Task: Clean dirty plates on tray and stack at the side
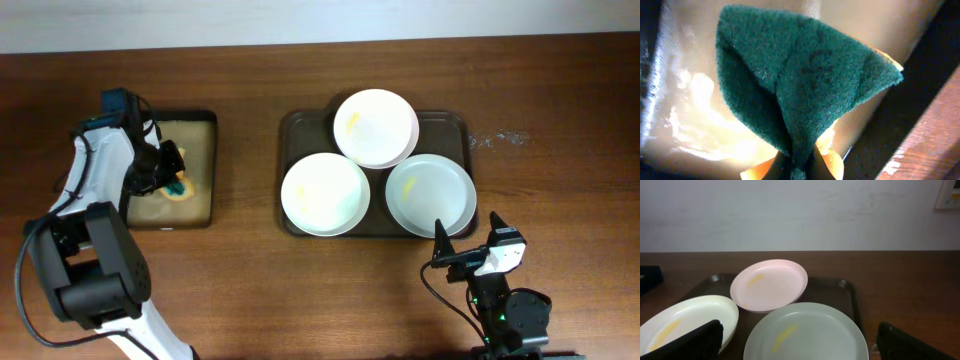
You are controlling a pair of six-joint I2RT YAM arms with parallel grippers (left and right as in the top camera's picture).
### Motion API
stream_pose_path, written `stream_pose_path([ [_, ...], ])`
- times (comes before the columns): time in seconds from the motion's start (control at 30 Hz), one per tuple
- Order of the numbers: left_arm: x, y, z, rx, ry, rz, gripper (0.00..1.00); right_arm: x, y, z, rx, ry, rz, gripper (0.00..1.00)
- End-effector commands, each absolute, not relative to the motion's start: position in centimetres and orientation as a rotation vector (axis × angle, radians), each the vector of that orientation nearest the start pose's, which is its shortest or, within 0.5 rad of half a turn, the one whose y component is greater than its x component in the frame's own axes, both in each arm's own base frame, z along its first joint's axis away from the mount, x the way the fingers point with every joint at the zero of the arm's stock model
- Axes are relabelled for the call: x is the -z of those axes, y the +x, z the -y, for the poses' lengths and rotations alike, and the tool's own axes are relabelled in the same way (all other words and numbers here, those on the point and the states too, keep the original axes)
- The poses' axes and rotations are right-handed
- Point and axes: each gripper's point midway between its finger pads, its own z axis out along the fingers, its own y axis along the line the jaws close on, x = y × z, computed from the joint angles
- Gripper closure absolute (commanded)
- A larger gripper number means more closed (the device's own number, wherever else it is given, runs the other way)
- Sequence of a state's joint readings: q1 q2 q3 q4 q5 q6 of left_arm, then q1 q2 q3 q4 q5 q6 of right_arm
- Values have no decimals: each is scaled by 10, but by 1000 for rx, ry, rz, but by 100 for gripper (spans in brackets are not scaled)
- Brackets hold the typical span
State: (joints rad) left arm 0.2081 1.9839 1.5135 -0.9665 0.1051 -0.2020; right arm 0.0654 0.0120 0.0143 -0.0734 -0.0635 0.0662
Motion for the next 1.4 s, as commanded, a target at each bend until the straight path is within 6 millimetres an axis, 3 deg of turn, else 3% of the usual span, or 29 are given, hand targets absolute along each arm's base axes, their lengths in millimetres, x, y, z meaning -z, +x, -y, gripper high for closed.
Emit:
stream_pose_path([
  [0.0, -94, 410, -63, 166, -548, -2852, 100, -156, 245, -26, -142, -49, -1647, 2],
  [0.03, -87, 409, -63, 138, -541, -2859, 100, -156, 245, -26, -142, -49, -1647, 2],
  [0.1, -54, 400, -57, 101, -519, -2893, 100, -156, 245, -26, -142, -49, -1647, 2],
  [0.17, -48, 395, -55, 97, -517, -2904, 100, -156, 245, -26, -142, -49, -1647, 2],
  [0.23, -71, 402, -58, 95, -508, -2866, 100, -156, 245, -26, -142, -49, -1647, 2],
  [0.3, -111, 404, -58, 94, -493, -2796, 100, -156, 245, -26, -142, -49, -1647, 2],
  [0.33, -119, 403, -57, 93, -482, -2778, 100, -156, 245, -26, -142, -49, -1647, 2],
  [0.4, -116, 402, -57, 76, -477, -2778, 100, -156, 245, -26, -142, -49, -1647, 2],
  [0.47, -83, 393, -58, 57, -490, -2837, 100, -156, 245, -26, -142, -49, -1647, 2],
  [0.53, -74, 388, -56, 64, -494, -2869, 100, -156, 245, -26, -142, -49, -1647, 2],
  [0.6, -85, 391, -57, 62, -491, -2846, 100, -156, 245, -26, -142, -49, -1647, 2],
  [0.67, -116, 392, -55, 69, -473, -2781, 100, -156, 245, -26, -142, -49, -1647, 2],
  [0.7, -122, 394, -55, 58, -462, -2756, 100, -156, 245, -26, -142, -49, -1647, 2],
  [0.77, -109, 396, -53, 45, -451, -2760, 100, -156, 245, -26, -142, -49, -1647, 2],
  [0.8, -94, 393, -52, 48, -453, -2784, 100, -156, 245, -26, -142, -49, -1647, 2],
  [0.87, -86, 386, -50, 51, -460, -2817, 100, -156, 245, -26, -142, -49, -1647, 2],
  [0.93, -99, 388, -50, 51, -457, -2799, 100, -156, 245, -26, -142, -49, -1647, 2],
  [1.0, -126, 386, -52, 52, -455, -2758, 100, -156, 245, -26, -142, -49, -1647, 2],
  [1.07, -168, 380, -35, 170, -408, -2670, 100, -156, 245, -26, -142, -49, -1647, 2],
  [1.2, -216, 357, 14, 517, -293, -2588, 100, -156, 245, -26, -142, -49, -1647, 2],
  [1.33, -215, 340, 71, 633, -108, -2646, 100, -156, 245, -26, -142, -49, -1647, 2],
  [1.37, -211, 333, 95, 648, -17, -2669, 100, -156, 245, -26, -142, -49, -1647, 2],
])
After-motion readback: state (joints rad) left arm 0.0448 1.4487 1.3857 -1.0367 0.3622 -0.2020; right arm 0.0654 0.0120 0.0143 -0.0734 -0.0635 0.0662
